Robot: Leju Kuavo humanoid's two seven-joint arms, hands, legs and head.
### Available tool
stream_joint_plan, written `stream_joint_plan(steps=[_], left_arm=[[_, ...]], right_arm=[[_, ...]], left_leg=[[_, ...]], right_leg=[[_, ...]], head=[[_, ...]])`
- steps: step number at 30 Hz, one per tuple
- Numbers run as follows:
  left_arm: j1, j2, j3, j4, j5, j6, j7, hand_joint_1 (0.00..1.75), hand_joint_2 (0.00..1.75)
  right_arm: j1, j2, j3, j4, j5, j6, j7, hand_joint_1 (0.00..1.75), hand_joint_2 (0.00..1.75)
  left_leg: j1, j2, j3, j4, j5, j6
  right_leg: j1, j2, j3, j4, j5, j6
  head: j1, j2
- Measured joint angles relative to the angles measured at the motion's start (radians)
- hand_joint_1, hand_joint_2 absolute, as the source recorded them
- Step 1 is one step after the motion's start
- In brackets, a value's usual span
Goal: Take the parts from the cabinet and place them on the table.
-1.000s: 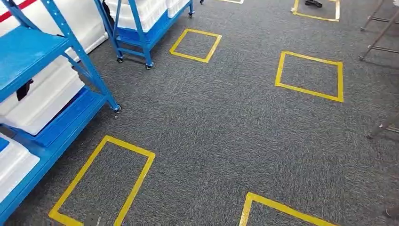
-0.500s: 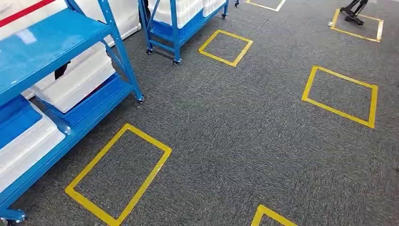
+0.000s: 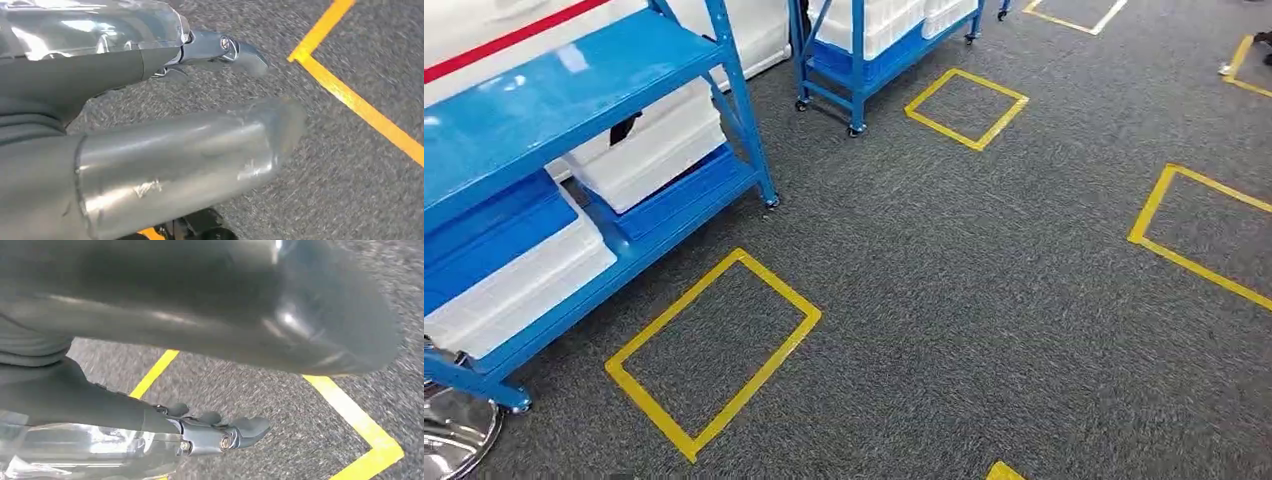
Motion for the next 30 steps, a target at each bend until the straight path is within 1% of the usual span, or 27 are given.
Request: stream_joint_plan(steps=[1, 3, 4, 5, 7, 8, 9, 10, 11, 12, 13, 14, 15, 16, 17, 19, 20, 21, 22, 23, 24, 25, 26, 27, 28, 29, 30], left_arm=[[0.002, 0.000, 0.000, 0.000, 0.000, 0.002, 0.000, 0.00, 0.00], [0.001, 0.000, 0.000, 0.000, 0.003, 0.009, -0.002, 0.00, 0.00], [0.001, 0.000, 0.000, 0.000, 0.004, 0.009, -0.005, 0.00, 0.00], [-0.002, 0.000, 0.000, 0.000, 0.007, 0.008, -0.008, 0.00, 0.00], [-0.001, 0.001, 0.000, 0.000, 0.011, 0.006, -0.015, 0.00, 0.00], [0.001, 0.001, 0.000, 0.000, 0.011, 0.007, -0.015, 0.00, 0.00], [0.001, 0.001, 0.000, 0.000, 0.011, 0.007, -0.015, 0.00, 0.00], [0.002, 0.000, 0.000, 0.000, 0.011, 0.007, -0.016, 0.00, 0.00], [0.001, 0.000, 0.000, 0.000, 0.011, 0.007, -0.016, 0.00, 0.00], [-0.003, 0.000, 0.000, 0.000, 0.011, 0.006, -0.016, 0.00, 0.00], [-0.005, -0.001, 0.000, 0.000, 0.011, 0.006, -0.016, 0.00, 0.00], [-0.006, -0.001, 0.000, 0.000, 0.011, 0.006, -0.017, 0.00, 0.00], [-0.005, -0.001, 0.000, 0.000, 0.011, 0.006, -0.016, 0.00, 0.00], [-0.003, -0.001, 0.000, 0.000, 0.011, 0.006, -0.016, 0.00, 0.00], [-0.002, -0.003, 0.000, 0.000, 0.011, 0.006, -0.016, 0.00, 0.00], [-0.002, -0.006, 0.000, 0.000, 0.012, 0.005, -0.017, 0.00, 0.00], [-0.003, -0.006, 0.000, 0.000, 0.013, 0.005, -0.017, 0.00, 0.00], [-0.007, -0.007, 0.000, 0.000, 0.013, 0.005, -0.018, 0.00, 0.00], [-0.009, -0.007, 0.000, 0.000, 0.014, 0.005, -0.018, 0.00, 0.00], [-0.009, -0.007, 0.000, 0.000, 0.014, 0.005, -0.018, 0.00, 0.00], [-0.009, -0.007, 0.000, 0.000, 0.014, 0.005, -0.018, 0.00, 0.00], [-0.009, -0.007, 0.000, 0.000, 0.014, 0.005, -0.018, 0.00, 0.00], [-0.012, -0.009, 0.000, 0.000, 0.014, 0.004, -0.019, 0.00, 0.00], [-0.013, -0.010, 0.000, 0.000, 0.014, 0.003, -0.019, 0.00, 0.00], [-0.014, -0.010, 0.000, 0.000, 0.014, 0.002, -0.019, 0.00, 0.00], [-0.013, -0.010, 0.000, 0.000, 0.014, 0.001, -0.019, 0.00, 0.00], [-0.011, -0.010, 0.000, 0.001, 0.014, 0.001, -0.019, 0.00, 0.00]], right_arm=[[0.000, 0.000, 0.000, 0.000, 0.002, -0.003, 0.005, 0.00, 0.00], [-0.002, 0.000, 0.000, 0.000, 0.002, -0.010, 0.028, 0.00, 0.00], [-0.004, 0.000, 0.000, 0.000, 0.000, -0.009, 0.037, 0.00, 0.00], [-0.005, 0.001, -0.001, 0.000, 0.000, -0.009, 0.043, 0.00, 0.00], [-0.008, 0.001, -0.002, 0.001, -0.002, -0.009, 0.056, 0.00, 0.00], [-0.007, 0.003, -0.002, 0.002, -0.002, -0.009, 0.058, 0.00, 0.00], [-0.007, 0.003, -0.003, 0.002, -0.003, -0.009, 0.061, 0.00, 0.00], [-0.006, 0.003, -0.003, 0.002, -0.003, -0.008, 0.063, 0.00, 0.00], [-0.006, 0.003, -0.003, 0.003, -0.003, -0.007, 0.063, 0.00, 0.00], [-0.004, 0.003, -0.003, 0.003, -0.003, -0.006, 0.064, 0.00, 0.00], [-0.002, 0.003, -0.006, 0.004, -0.003, -0.007, 0.064, 0.00, 0.00], [0.001, 0.003, -0.007, 0.004, -0.005, -0.006, 0.068, 0.00, 0.00], [0.004, 0.003, -0.008, 0.004, -0.006, -0.005, 0.073, 0.00, 0.00], [0.006, 0.003, -0.008, 0.005, -0.006, -0.005, 0.082, 0.00, 0.00], [0.009, 0.003, -0.009, 0.005, -0.006, -0.003, 0.090, 0.00, 0.00], [0.010, 0.003, -0.011, 0.005, -0.006, -0.003, 0.102, 0.00, 0.00], [0.013, 0.003, -0.016, 0.006, -0.006, -0.002, 0.109, 0.00, 0.00], [0.009, 0.004, -0.020, 0.007, -0.006, -0.001, 0.109, 0.00, 0.00], [0.010, 0.004, -0.024, 0.007, -0.006, 0.000, 0.110, 0.00, 0.00], [0.011, 0.004, -0.026, 0.007, -0.006, 0.000, 0.114, 0.00, 0.00], [0.012, 0.004, -0.027, 0.007, -0.006, 0.000, 0.114, 0.00, 0.00], [0.013, 0.005, -0.028, 0.007, -0.006, 0.000, 0.114, 0.00, 0.00], [0.014, 0.005, -0.029, 0.007, -0.006, 0.000, 0.114, 0.00, 0.00], [0.014, 0.005, -0.031, 0.007, -0.006, 0.000, 0.114, 0.00, 0.00], [0.014, 0.005, -0.032, 0.007, -0.006, 0.000, 0.112, 0.00, 0.00], [0.014, 0.005, -0.032, 0.007, -0.006, 0.000, 0.109, 0.00, 0.00], [0.014, 0.005, -0.033, 0.007, -0.006, 0.000, 0.108, 0.00, 0.00]], left_leg=[[0.000, 0.002, 0.020, -0.037, 0.028, 0.001], [0.000, 0.007, 0.118, -0.214, 0.112, 0.008], [-0.003, 0.019, 0.168, -0.302, 0.138, 0.016], [-0.010, 0.025, 0.175, -0.324, 0.121, 0.021], [-0.015, 0.020, 0.173, -0.334, 0.119, 0.039], [-0.012, 0.017, 0.176, -0.341, 0.121, 0.047], [-0.011, 0.012, 0.188, -0.347, 0.124, 0.058], [-0.007, 0.011, 0.203, -0.354, 0.131, 0.061], [-0.006, 0.010, 0.207, -0.355, 0.131, 0.063], [-0.006, 0.009, 0.208, -0.355, 0.131, 0.065], [-0.007, 0.008, 0.210, -0.355, 0.127, 0.069], [-0.008, 0.004, 0.212, -0.354, 0.124, 0.069], [-0.008, -0.001, 0.217, -0.354, 0.119, 0.068], [-0.007, -0.005, 0.225, -0.354, 0.113, 0.066], [-0.006, -0.010, 0.234, -0.353, 0.106, 0.063], [-0.003, -0.017, 0.259, -0.351, 0.087, 0.053], [-0.005, -0.017, 0.262, -0.349, 0.077, 0.045], [-0.005, -0.020, 0.258, -0.345, 0.073, 0.039], [-0.006, -0.020, 0.256, -0.347, 0.067, 0.031], [-0.006, -0.020, 0.266, -0.338, 0.070, 0.024], [-0.007, -0.020, 0.267, -0.334, 0.073, 0.019], [-0.005, -0.014, 0.257, -0.308, 0.071, 0.017], [-0.003, -0.005, 0.225, -0.246, 0.076, 0.014], [-0.002, -0.002, 0.180, -0.176, 0.064, 0.010], [-0.001, -0.001, 0.132, -0.109, 0.034, 0.009], [-0.001, -0.001, 0.085, -0.050, -0.008, 0.006], [-0.001, 0.000, 0.051, -0.019, -0.036, 0.003]], right_leg=[[0.000, -0.009, 0.001, 0.000, -0.001, 0.001], [0.001, -0.017, 0.006, 0.001, -0.004, 0.006], [0.001, -0.022, 0.008, 0.001, -0.006, 0.008], [0.007, -0.027, 0.008, 0.003, -0.010, 0.016], [0.001, -0.031, 0.017, -0.004, -0.005, 0.030], [0.001, -0.029, 0.014, 0.017, 0.011, 0.038], [0.000, -0.030, 0.017, 0.018, 0.014, 0.044], [-0.005, -0.012, 0.012, 0.033, -0.003, 0.047], [-0.005, 0.017, -0.011, 0.069, -0.032, 0.050], [-0.005, 0.032, -0.047, 0.131, -0.065, 0.055], [-0.005, 0.040, -0.093, 0.212, -0.101, 0.059], [-0.005, 0.042, -0.132, 0.272, -0.118, 0.063], [-0.006, 0.042, -0.155, 0.296, -0.113, 0.066], [-0.007, 0.042, -0.155, 0.275, -0.085, 0.067], [-0.010, 0.042, -0.138, 0.219, -0.040, 0.069], [-0.014, 0.044, -0.072, 0.054, 0.071, 0.068], [-0.011, 0.053, -0.069, 0.034, 0.055, 0.059], [-0.003, 0.052, -0.069, 0.019, 0.022, 0.048], [-0.003, 0.051, -0.068, 0.022, 0.049, 0.038], [-0.004, 0.052, -0.064, 0.019, 0.039, 0.030], [-0.004, 0.049, -0.055, 0.018, 0.034, 0.023], [-0.008, 0.046, -0.041, 0.010, 0.032, 0.016], [-0.007, 0.044, -0.029, 0.007, 0.026, 0.008], [-0.006, 0.043, -0.022, 0.007, 0.020, 0.004], [-0.004, 0.043, -0.015, 0.007, 0.012, 0.003], [-0.003, 0.043, -0.006, 0.007, 0.002, 0.001], [-0.002, 0.043, 0.006, 0.007, -0.007, 0.002]], head=[[0.000, 0.000], [0.000, 0.000], [0.000, 0.000], [0.001, 0.000], [-0.001, 0.000], [0.002, 0.000], [-0.002, 0.000], [0.003, 0.000], [0.005, 0.000], [0.008, 0.000], [0.008, 0.000], [0.009, 0.000], [0.008, 0.000], [0.009, 0.000], [0.009, 0.000], [0.010, 0.000], [0.010, 0.000], [0.013, 0.000], [0.011, 0.000], [0.008, 0.000], [0.011, 0.000], [0.008, 0.000], [0.004, 0.000], [0.001, 0.000], [0.003, 0.000], [0.002, 0.000], [0.000, 0.000]])
